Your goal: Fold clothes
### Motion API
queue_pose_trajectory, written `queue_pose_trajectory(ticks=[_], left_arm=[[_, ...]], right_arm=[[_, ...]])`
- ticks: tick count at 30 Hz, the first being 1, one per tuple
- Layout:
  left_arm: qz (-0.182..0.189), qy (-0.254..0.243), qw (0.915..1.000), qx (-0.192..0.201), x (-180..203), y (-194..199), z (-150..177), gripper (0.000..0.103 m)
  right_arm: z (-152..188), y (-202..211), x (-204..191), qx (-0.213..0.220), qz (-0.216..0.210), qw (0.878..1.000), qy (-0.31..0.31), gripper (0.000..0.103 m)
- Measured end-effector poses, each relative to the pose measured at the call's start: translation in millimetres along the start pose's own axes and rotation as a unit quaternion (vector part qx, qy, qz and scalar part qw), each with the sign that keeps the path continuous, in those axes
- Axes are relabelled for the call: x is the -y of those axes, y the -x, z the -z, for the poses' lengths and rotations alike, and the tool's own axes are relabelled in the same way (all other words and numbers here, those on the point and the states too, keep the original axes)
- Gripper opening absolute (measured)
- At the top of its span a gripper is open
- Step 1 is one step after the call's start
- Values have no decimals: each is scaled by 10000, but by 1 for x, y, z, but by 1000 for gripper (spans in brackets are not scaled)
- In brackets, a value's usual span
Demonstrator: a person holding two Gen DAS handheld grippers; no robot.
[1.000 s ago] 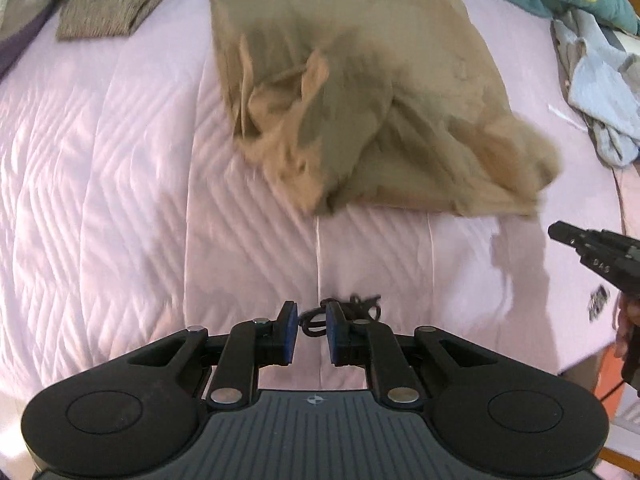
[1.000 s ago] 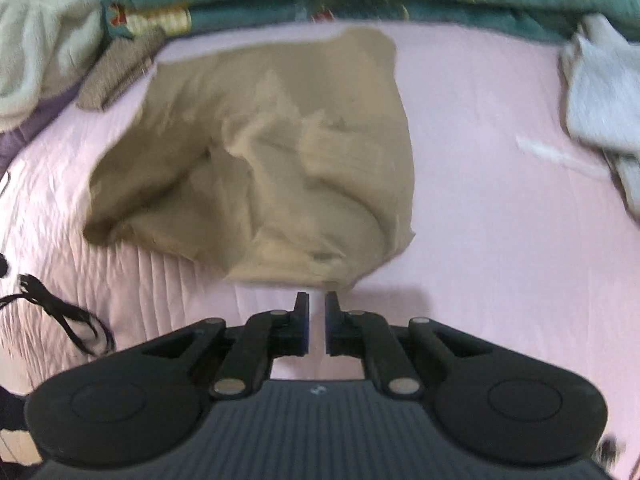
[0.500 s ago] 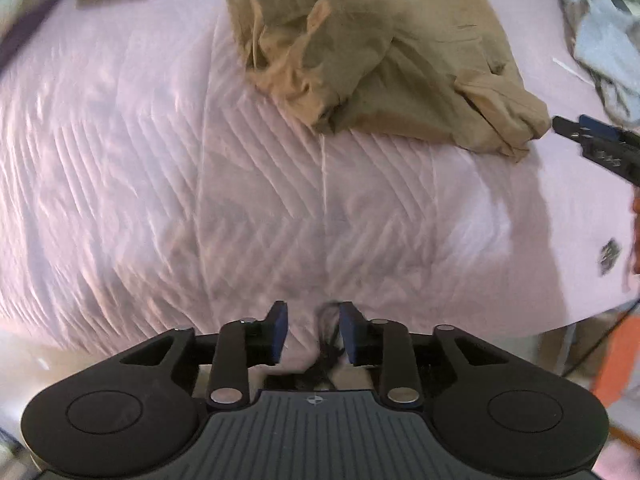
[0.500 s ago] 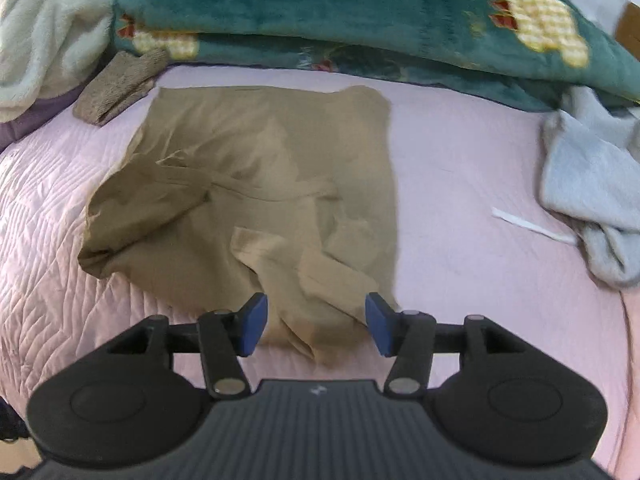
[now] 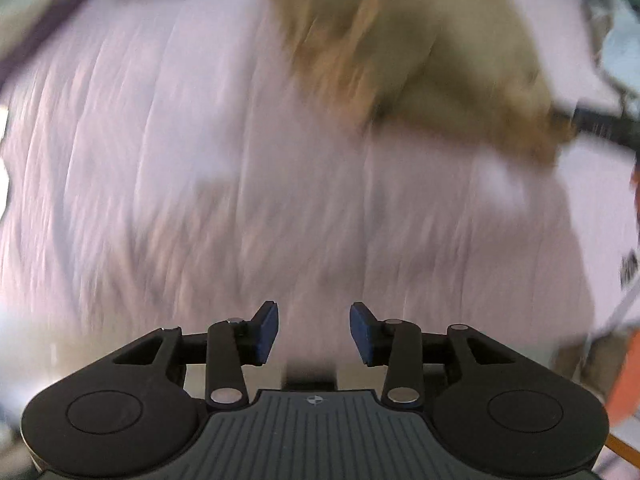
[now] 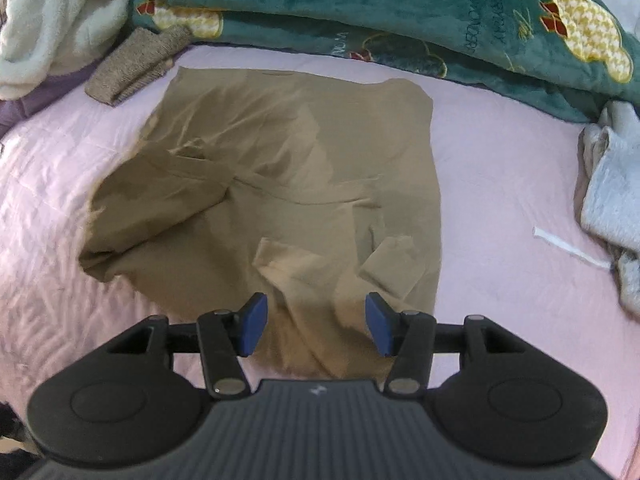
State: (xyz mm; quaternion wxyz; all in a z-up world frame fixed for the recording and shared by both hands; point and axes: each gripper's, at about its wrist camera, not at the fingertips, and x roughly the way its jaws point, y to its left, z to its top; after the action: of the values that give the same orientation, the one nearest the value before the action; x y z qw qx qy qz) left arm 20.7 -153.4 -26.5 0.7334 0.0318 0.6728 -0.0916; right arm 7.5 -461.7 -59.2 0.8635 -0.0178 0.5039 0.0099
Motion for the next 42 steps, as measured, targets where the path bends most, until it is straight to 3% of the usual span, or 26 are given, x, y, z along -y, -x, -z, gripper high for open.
queue_pose_trajectory(ticks=[2,5,12,19,21,23,30,33,35,37,38,39,41,42], left_arm=[[10,-246,9982,540,10,-13,-39,52],[-30,-523,9939,972,22,-46,-95,53],[-250,-582,9911,1172,51,-95,-159,56],[-207,-772,9882,1309,69,-92,-166,59],[-209,-701,9882,1344,67,-88,-163,61],[-153,-704,9892,1275,63,-92,-165,64],[121,-660,9932,953,54,-126,-178,66],[85,-717,9933,900,56,-137,-178,58],[106,-716,9936,867,57,-140,-178,35],[156,-635,9946,806,55,-142,-178,21],[193,-581,9951,777,53,-143,-177,19],[225,-546,9953,762,51,-143,-177,16],[249,-517,9953,778,49,-142,-175,11],[253,-518,9951,800,49,-141,-174,11]], right_arm=[[-4,-7,1,-25,4,10000,73,54],[-8,-21,1,-85,43,9995,314,54],[-14,-39,6,-140,-33,9985,532,54],[-17,-39,7,-70,-321,9973,655,54],[-17,-37,5,-22,-393,9964,757,60],[-18,-39,3,-12,-448,9955,836,68],[-24,-57,0,-164,-677,9930,957,70],[-25,-65,3,-281,-730,9930,885,70],[-24,-72,7,-438,-791,9930,764,69],[-22,-76,14,-605,-1015,9920,440,66],[-21,-78,16,-674,-1080,9912,348,60],[-20,-81,18,-737,-1107,9906,311,39],[-17,-85,20,-855,-1171,9892,232,16],[-17,-85,20,-852,-1199,9889,212,14]])
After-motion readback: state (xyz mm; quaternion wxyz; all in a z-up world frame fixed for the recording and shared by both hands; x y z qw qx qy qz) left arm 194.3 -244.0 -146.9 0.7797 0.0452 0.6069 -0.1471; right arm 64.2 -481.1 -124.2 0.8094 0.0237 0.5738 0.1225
